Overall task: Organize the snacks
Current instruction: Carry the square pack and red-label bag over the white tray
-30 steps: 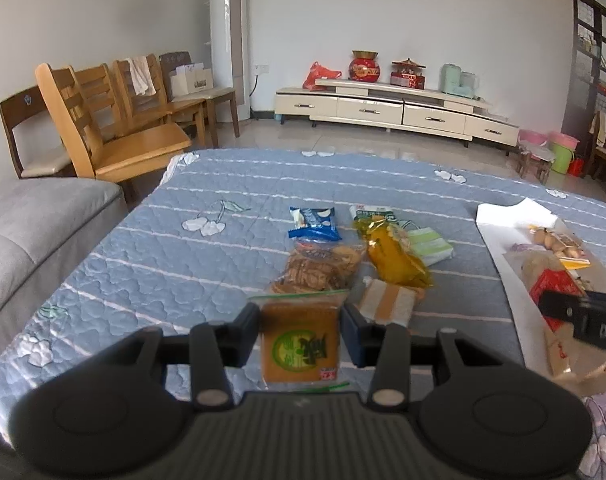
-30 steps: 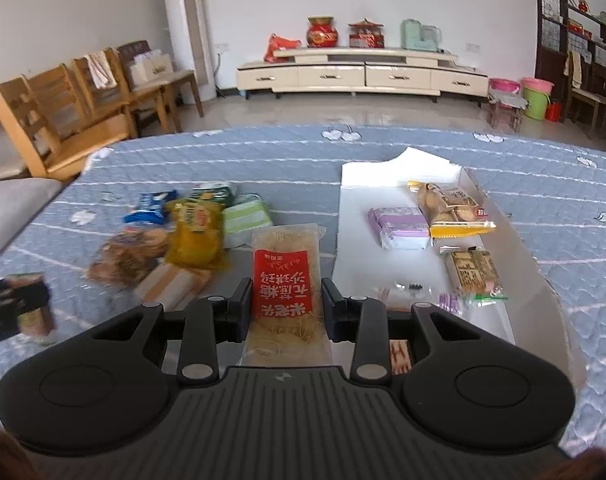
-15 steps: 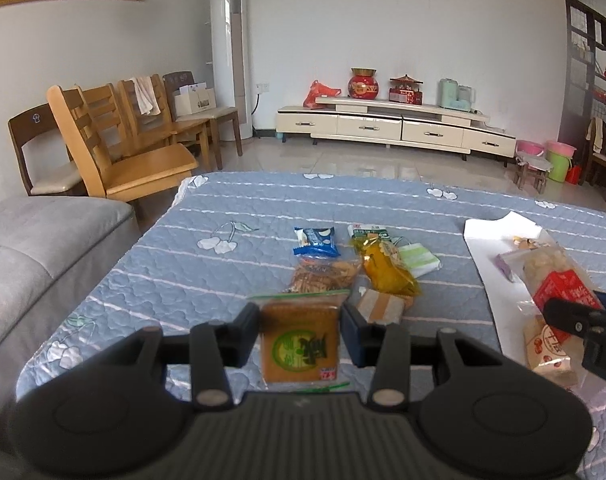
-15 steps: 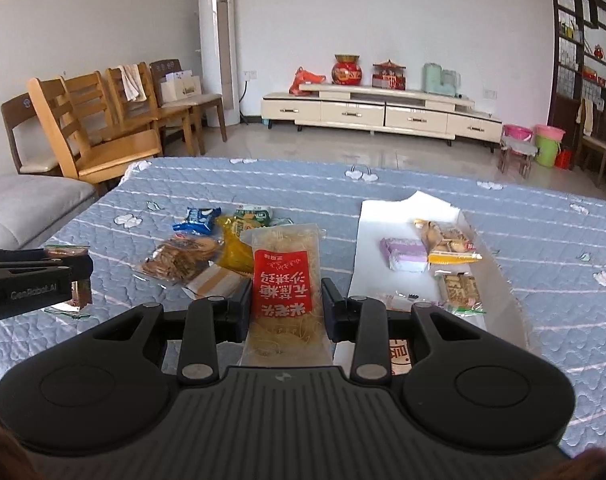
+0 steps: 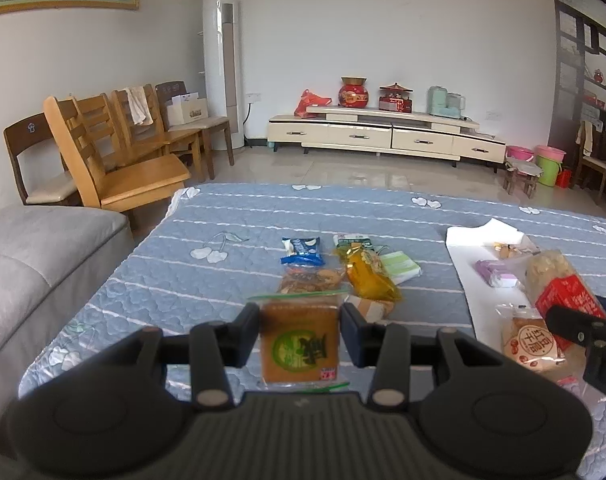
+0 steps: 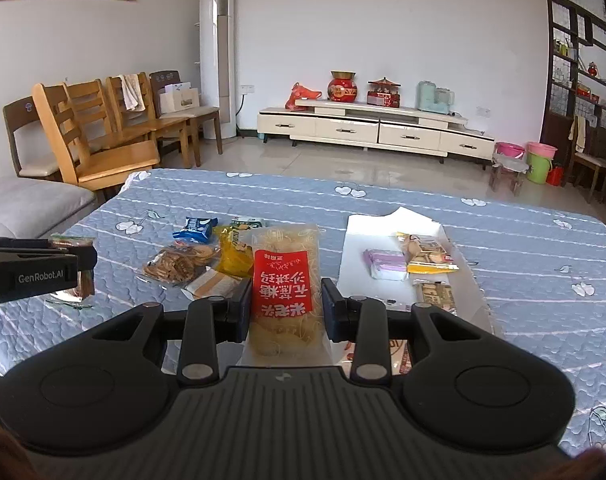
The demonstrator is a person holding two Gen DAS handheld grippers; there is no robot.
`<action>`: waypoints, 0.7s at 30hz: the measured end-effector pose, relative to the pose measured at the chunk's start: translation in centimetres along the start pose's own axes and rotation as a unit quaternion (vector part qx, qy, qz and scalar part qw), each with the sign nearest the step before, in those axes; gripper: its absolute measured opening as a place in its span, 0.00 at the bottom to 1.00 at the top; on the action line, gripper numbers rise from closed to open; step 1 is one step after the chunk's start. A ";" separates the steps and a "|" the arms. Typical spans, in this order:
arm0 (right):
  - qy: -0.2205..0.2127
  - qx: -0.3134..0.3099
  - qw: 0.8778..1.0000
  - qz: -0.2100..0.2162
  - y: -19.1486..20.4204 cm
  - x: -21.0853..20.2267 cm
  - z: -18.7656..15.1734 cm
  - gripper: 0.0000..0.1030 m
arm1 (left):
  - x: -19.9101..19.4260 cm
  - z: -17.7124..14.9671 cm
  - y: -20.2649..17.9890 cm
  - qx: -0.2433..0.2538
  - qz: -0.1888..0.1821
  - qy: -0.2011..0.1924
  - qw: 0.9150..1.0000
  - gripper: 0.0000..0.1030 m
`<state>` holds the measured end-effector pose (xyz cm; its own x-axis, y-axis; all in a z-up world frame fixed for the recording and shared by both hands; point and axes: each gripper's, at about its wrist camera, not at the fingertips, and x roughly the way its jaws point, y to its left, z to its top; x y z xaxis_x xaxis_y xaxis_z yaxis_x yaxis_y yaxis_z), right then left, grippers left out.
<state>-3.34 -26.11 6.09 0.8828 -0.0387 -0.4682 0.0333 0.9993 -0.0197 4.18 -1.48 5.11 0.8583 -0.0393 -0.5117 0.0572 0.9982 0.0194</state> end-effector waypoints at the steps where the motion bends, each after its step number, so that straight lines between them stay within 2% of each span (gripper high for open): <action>1: -0.001 0.001 1.000 0.000 0.0 -0.1 -0.1 0.41 | -0.1 0.0 -0.1 0.001 0.000 -0.001 1.000 0.42; 21: -0.011 0.008 1.000 -0.023 -1.0 -0.4 -0.6 0.41 | -0.3 -0.5 -2.7 0.026 -0.019 0.003 0.999 0.42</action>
<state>-4.03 -27.10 5.81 0.8907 -0.0839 -0.4468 0.0804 0.9964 -0.0270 3.47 -4.10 4.76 0.8523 -0.0766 -0.5174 0.1166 0.9922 0.0451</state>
